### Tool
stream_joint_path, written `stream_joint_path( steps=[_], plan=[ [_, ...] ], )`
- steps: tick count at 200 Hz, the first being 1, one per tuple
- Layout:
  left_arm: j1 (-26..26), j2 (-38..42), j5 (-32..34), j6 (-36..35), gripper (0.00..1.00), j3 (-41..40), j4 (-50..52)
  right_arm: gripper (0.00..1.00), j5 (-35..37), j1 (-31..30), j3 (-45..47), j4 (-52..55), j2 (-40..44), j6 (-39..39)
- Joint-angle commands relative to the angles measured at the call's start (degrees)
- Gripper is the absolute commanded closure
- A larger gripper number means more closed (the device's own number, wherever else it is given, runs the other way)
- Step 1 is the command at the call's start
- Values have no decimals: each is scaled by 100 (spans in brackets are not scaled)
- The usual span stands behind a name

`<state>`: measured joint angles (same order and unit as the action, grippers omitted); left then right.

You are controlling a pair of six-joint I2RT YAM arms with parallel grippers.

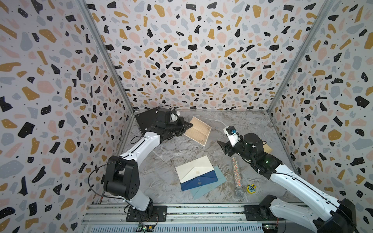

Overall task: Take the letter paper out of the envelope
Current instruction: Place the letter paper at the center of the board.

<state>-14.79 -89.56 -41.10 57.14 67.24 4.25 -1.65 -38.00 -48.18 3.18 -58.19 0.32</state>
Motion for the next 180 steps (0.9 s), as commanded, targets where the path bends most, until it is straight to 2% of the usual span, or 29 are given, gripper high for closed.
stream_joint_path(
  steps=[1, 23, 44, 95, 119, 151, 180],
  plan=[
    [326, 254, 308, -1174, 100, -556, 404, 31, -57, -15, -227, 690, 80, 1079],
    [661, 534, 593, -1714, 100, -972, 768, 31, -194, -23, -188, 768, 105, 1216],
    [742, 683, 1387, -2504, 100, -984, 1594, 31, -272, -41, -157, 789, 124, 1174],
    [995, 794, 3140, -3390, 100, -1107, 2590, 32, -506, -50, -47, 704, 89, 1195],
    [1028, 603, 3766, -3548, 100, -1249, 2841, 32, -567, -58, -7, 629, 80, 1241],
    [1074, 406, 4213, -3578, 100, -1534, 2891, 32, -595, -59, 1, 637, 62, 1225],
    [1127, 210, 5012, -3546, 100, -1685, 3083, 32, -599, -60, 24, 623, 71, 1246]
  ],
)
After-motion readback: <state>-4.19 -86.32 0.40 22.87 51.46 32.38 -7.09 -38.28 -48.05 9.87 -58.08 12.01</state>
